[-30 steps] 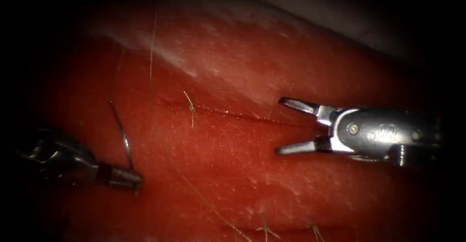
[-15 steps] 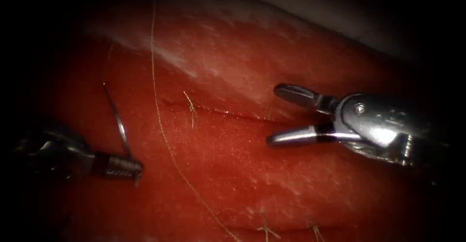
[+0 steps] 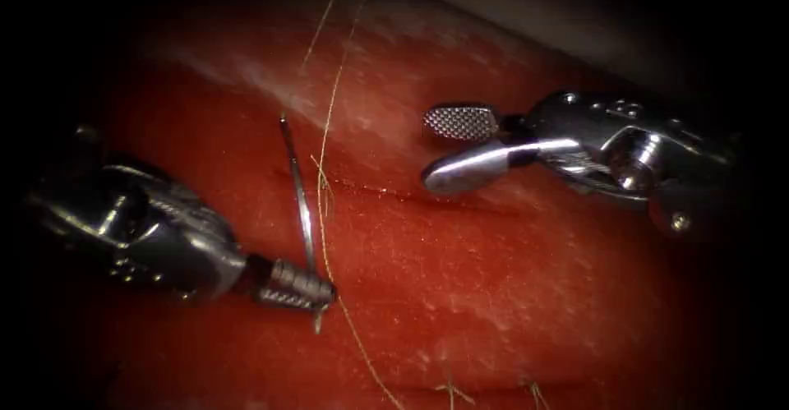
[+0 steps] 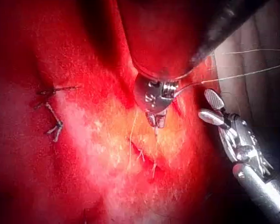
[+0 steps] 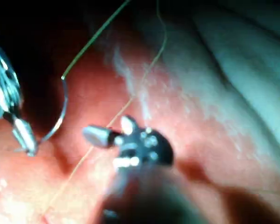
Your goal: Wound Closure
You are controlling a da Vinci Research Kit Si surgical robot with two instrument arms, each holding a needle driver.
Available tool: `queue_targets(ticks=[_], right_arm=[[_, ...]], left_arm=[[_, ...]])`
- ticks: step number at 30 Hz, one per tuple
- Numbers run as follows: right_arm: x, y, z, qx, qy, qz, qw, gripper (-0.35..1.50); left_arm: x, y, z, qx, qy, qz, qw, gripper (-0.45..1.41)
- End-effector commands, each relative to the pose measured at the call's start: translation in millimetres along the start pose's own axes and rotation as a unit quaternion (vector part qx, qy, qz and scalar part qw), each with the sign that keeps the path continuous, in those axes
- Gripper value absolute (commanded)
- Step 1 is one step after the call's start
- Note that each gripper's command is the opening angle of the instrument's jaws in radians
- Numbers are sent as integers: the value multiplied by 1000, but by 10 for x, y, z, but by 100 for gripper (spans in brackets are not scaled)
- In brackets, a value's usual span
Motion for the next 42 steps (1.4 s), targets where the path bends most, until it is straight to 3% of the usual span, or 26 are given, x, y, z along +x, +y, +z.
queue_targets(ticks=[1,12,22,32,42], right_arm=[[5,0,18,5,0,-2,1000,98],[6,-24,29,12,-4,1,1000,91],[5,-18,47,-15,5,0,1000,89],[-3,-17,57,4,8,27,1000,86],[-13,-18,65,20,14,44,999,66]], left_arm=[[-3,2,10,0,0,3,1000,-35],[-21,-1,27,1,-8,11,1000,-35],[-9,-5,25,3,-11,25,1000,-35],[-4,-6,25,3,-11,39,999,-35],[-4,-7,25,4,-14,46,999,-35]])
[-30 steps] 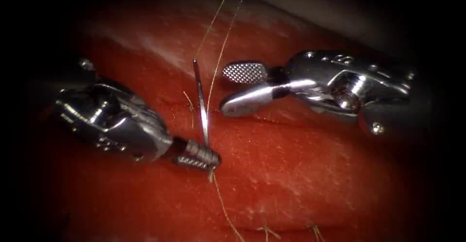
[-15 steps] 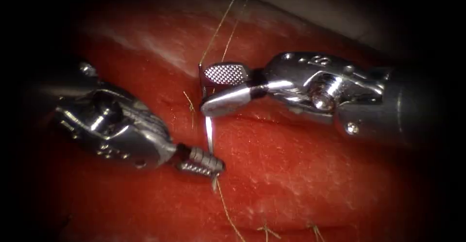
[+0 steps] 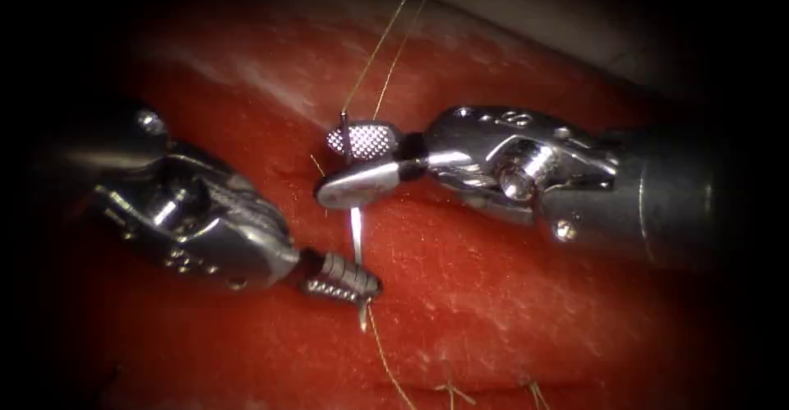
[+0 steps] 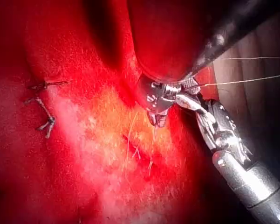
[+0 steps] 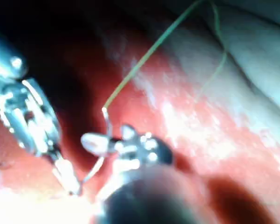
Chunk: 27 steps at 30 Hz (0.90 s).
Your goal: Wound Closure
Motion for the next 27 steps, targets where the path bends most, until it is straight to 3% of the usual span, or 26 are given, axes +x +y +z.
queue_targets(ticks=[1,7,8,10,15,16,18,22,26,27], right_arm=[[1,3,9,2,3,-1,1000,61],[-1,3,11,8,10,5,1000,34],[-1,3,11,8,12,5,1000,22],[-1,3,12,20,6,7,1000,-35],[-3,3,12,23,18,10,1000,-35],[-2,4,12,23,18,10,1000,-35],[-1,6,10,24,21,9,999,-35],[1,12,5,22,29,9,999,-35],[3,15,0,22,43,9,999,-35],[5,16,-4,21,49,10,999,-35]], left_arm=[[-1,4,7,0,0,2,1000,-35],[0,4,7,0,0,2,1000,-35],[0,4,7,0,0,2,1000,-35],[1,3,7,0,0,5,1000,-35],[3,2,7,1,-3,7,1000,-35],[3,1,7,2,-3,7,1000,-1],[3,-1,7,-4,-3,-3,1000,23],[4,-9,1,-58,-3,-57,997,35],[5,-14,-6,-75,7,-75,994,43],[7,-17,-12,-80,13,-90,993,53]])
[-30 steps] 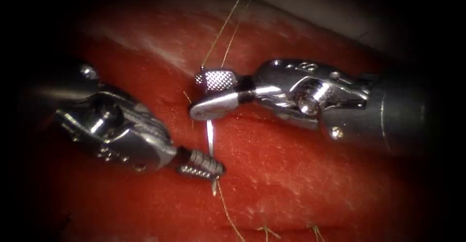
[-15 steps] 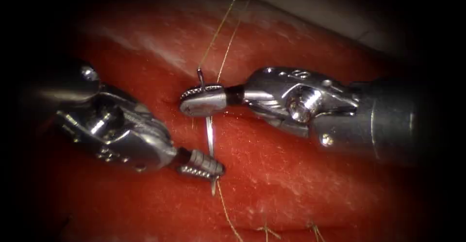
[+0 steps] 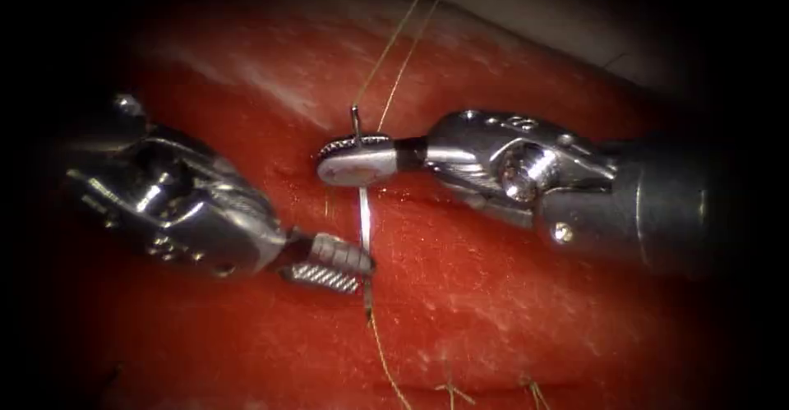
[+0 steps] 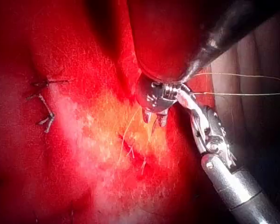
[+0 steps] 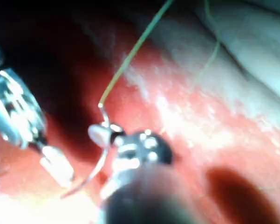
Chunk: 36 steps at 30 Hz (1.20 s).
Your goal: Wound Closure
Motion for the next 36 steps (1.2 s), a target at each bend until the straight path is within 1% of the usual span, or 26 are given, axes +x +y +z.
queue_targets(ticks=[1,3,6,8,9,10,11,12,13,15,16,17,20,22,23,28,29,33,36], right_arm=[[4,3,5,0,3,0,1000,-35],[8,3,-1,-3,9,1,1000,-35],[14,3,-9,-8,15,4,1000,-35],[17,2,-15,-12,22,-4,1000,-35],[18,2,-18,-13,24,-9,1000,-35],[19,1,-23,-15,27,-20,999,-35],[19,0,-26,-15,28,-26,999,-35],[18,0,-28,-19,29,-32,999,-35],[18,0,-31,-22,30,-41,998,-35],[17,0,-34,-23,29,-50,998,-35],[17,0,-35,-25,30,-52,998,-35],[17,0,-36,-26,31,-55,998,-35],[18,0,-38,-29,33,-64,997,-35],[17,-1,-38,-30,32,-76,996,-35],[16,-3,-38,-31,31,-84,995,-35],[14,-3,-36,-32,32,-100,994,-35],[13,-3,-36,-33,31,-103,994,-35],[12,-2,-36,-36,32,-109,993,-35],[13,-2,-43,-41,33,-115,992,-35]], left_arm=[[0,2,7,0,2,-9,1000,57],[2,1,5,-2,5,-48,999,74],[5,2,2,-1,10,-109,994,77],[5,2,-3,14,26,-190,981,77],[4,0,-6,23,36,-227,973,75],[-3,-7,-15,39,66,-311,947,70],[-7,-11,-19,43,79,-342,936,68],[-14,-16,-24,47,97,-380,919,66],[-19,-20,-26,47,107,-409,905,65],[-31,-23,-29,61,121,-448,883,60],[-36,-23,-29,75,121,-457,878,58],[-42,-20,-28,90,118,-463,874,50],[-58,-7,-18,101,108,-471,870,48],[-68,3,-11,103,105,-468,871,50],[-74,7,-9,118,95,-468,870,48],[-76,7,-18,137,85,-476,864,49],[-76,6,-18,141,89,-478,862,48],[-75,7,-17,141,92,-478,862,46],[-76,7,-17,140,93,-478,862,44]])
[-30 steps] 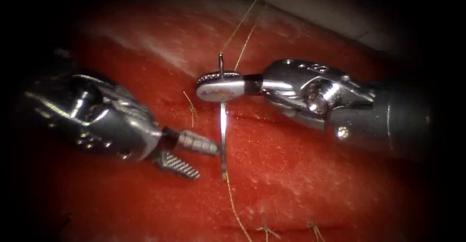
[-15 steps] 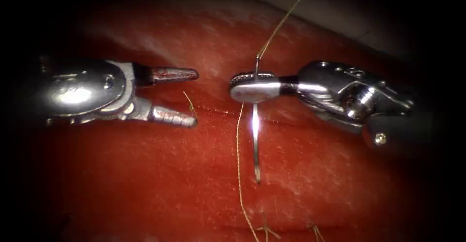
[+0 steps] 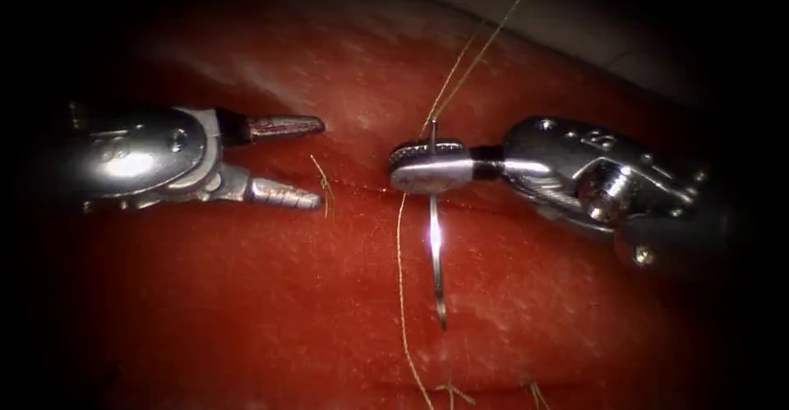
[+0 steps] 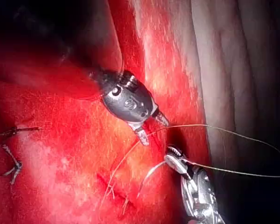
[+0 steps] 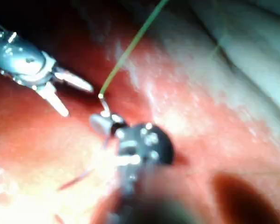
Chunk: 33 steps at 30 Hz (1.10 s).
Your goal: Wound Closure
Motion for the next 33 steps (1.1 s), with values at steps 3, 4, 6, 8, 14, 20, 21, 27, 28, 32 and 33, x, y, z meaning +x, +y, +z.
queue_targets(ticks=[3,4,6,8,14,20,21,27,28,32,33], right_arm=[[2,6,-2,-5,2,-1,1000,-35],[2,7,-3,-7,3,-1,1000,-35],[2,8,-5,-8,3,-1,1000,-35],[2,7,-7,-7,3,-1,1000,-35],[2,7,-8,-7,2,-4,1000,-35],[2,7,-8,-7,2,-4,1000,-35],[2,7,-8,-7,2,-4,1000,-35],[2,7,-8,-7,2,-4,1000,-35],[5,5,-8,-13,5,13,1000,-35],[14,2,-10,-13,25,56,998,-35],[16,1,-10,-15,28,72,997,-35]], left_arm=[[-6,-1,5,-1,0,0,1000,43],[-7,-2,5,-1,0,-1,1000,42],[-8,-4,5,-1,0,0,1000,39],[-9,-5,3,-1,0,0,1000,39],[-12,-8,2,-5,0,-3,1000,36],[-12,-8,2,-5,0,-3,1000,36],[-12,-8,2,-5,0,-3,1000,36],[-12,-8,2,-5,0,-3,1000,36],[-12,-8,2,-5,0,-3,1000,36],[-12,-8,2,-5,0,-3,1000,36],[-11,-7,2,-21,2,6,1000,33]])
